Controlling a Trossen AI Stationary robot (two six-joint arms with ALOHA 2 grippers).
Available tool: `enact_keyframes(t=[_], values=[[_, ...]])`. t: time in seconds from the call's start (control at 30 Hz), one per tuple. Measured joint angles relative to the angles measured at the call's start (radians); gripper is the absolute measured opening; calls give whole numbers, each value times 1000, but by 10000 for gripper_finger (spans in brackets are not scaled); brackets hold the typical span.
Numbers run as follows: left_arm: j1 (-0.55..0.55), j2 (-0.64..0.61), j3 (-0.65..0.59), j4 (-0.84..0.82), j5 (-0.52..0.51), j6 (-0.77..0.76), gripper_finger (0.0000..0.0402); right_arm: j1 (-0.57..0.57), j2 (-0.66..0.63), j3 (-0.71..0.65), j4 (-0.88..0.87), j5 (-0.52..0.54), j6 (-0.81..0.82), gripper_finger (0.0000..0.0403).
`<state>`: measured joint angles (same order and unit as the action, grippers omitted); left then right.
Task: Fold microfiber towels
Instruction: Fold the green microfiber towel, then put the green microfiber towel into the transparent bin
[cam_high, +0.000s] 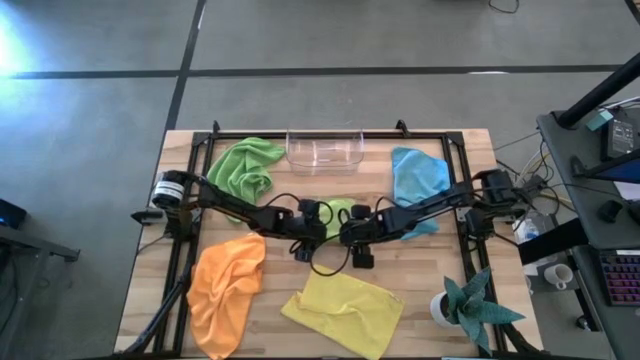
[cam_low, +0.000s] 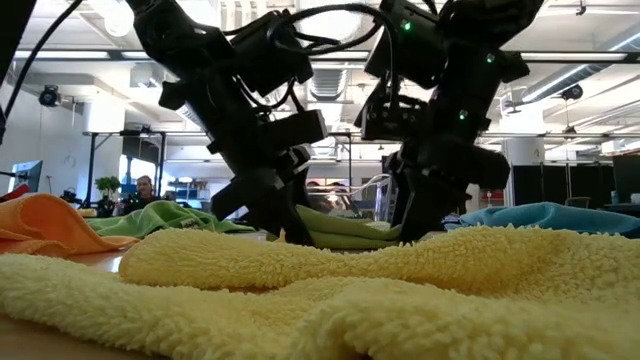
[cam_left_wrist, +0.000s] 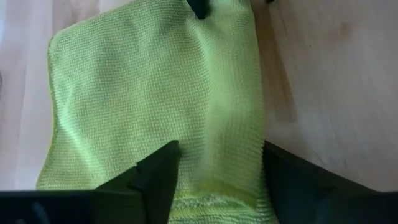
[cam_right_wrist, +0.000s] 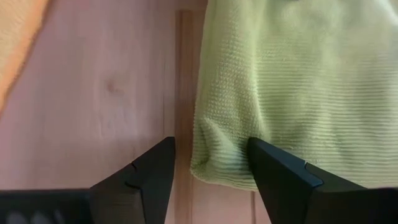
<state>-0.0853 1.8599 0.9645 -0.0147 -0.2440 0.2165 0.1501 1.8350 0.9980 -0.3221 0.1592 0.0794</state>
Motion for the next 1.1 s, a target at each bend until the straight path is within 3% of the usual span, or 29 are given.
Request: enact_keyframes(t=[0.3, 0.53, 0.77, 1.1], values=[[0, 0, -12, -1, 6, 1, 91, 1, 23, 13, 4, 47, 41, 196], [1, 3, -14, 6, 1, 3, 8, -5, 25, 12, 7, 73, 67, 123], [1, 2, -11, 3, 3, 0, 10, -8, 20, 10, 0, 75, 119, 20], [0, -133, 22, -111, 18, -2, 10, -1, -61, 95, -111, 25, 247, 14]])
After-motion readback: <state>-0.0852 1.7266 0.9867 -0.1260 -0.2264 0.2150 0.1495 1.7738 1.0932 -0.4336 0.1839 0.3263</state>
